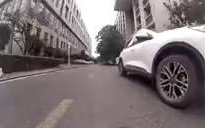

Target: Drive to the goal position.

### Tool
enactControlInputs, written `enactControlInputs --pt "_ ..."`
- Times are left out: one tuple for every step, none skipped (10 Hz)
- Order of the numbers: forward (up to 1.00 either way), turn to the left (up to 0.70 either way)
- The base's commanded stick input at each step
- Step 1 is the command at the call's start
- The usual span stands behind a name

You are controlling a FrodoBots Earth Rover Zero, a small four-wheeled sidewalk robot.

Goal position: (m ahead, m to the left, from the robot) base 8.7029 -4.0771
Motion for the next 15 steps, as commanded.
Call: enactControlInputs --pt "0.70 0.10" --pt "0.70 0.14" --pt "0.70 0.14" --pt "0.70 0.14" --pt "0.70 0.00" --pt "0.70 0.00" --pt "0.70 0.00" --pt "0.70 0.00" --pt "0.70 0.00" --pt "0.70 0.00" --pt "0.70 0.00" --pt "0.70 0.00" --pt "0.70 0.00" --pt "0.70 0.00" --pt "0.70 0.00"
